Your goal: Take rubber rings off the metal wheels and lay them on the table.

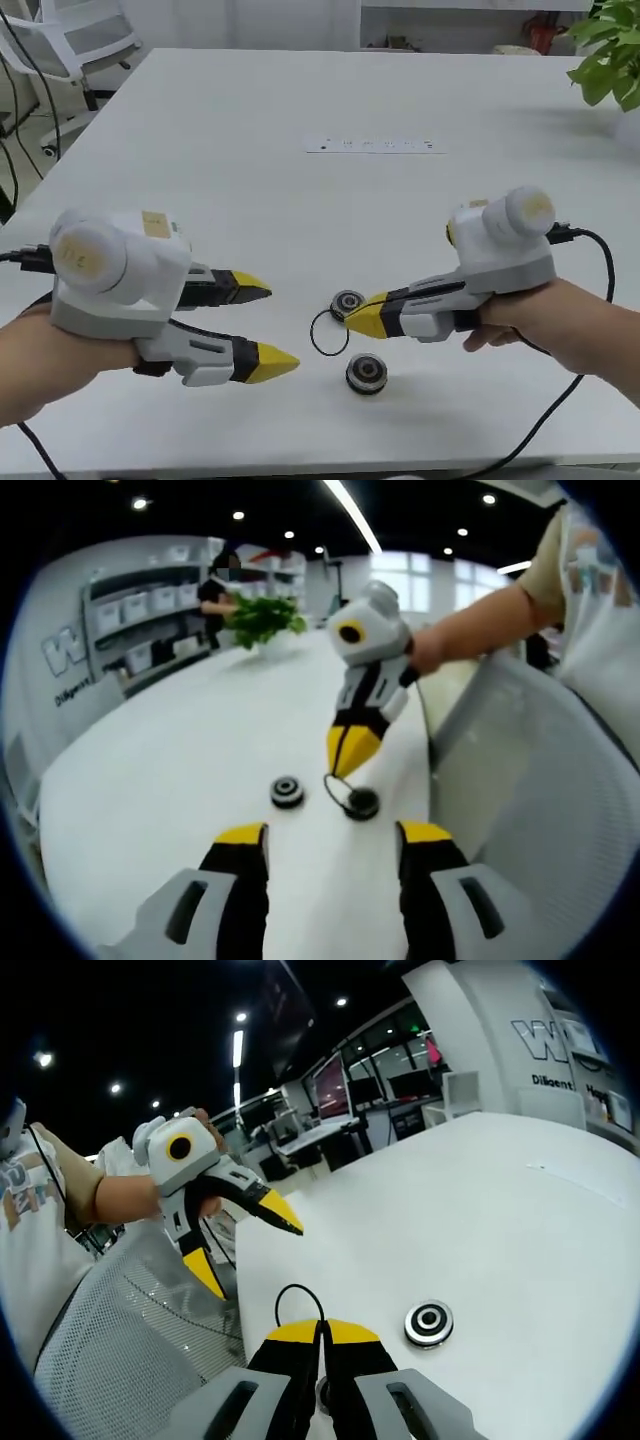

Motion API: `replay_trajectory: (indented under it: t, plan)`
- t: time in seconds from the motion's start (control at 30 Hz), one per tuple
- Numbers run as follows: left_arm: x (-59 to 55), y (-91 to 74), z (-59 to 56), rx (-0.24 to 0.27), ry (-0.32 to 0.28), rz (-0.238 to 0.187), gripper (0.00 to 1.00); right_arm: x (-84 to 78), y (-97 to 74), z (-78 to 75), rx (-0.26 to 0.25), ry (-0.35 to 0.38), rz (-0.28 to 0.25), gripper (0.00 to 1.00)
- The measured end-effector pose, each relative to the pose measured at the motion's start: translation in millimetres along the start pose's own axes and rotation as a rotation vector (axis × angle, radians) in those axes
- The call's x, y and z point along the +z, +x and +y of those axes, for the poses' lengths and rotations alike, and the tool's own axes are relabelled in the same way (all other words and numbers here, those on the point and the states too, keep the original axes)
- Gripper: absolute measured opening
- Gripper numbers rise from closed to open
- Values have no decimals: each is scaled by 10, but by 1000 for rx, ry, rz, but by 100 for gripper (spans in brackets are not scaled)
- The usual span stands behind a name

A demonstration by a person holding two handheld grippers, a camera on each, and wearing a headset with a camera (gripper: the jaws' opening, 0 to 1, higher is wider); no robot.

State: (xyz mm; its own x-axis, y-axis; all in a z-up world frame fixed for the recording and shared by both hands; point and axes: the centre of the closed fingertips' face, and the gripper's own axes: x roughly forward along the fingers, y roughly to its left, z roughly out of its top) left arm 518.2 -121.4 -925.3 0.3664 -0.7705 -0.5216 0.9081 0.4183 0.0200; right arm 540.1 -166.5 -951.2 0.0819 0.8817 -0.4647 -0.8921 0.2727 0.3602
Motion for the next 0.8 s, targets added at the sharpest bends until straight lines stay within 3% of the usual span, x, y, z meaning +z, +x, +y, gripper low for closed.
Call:
replay_trajectory:
  t: [0.5, 0.8]
  plan:
    - [-109, -155, 80, 52, -35, 2, 58, -83, 260, -51, -2, -11, 68, 0]
    - [-163, -175, 86, 60, -49, 8, 60, -180, 388, -124, -33, 5, 103, 0]
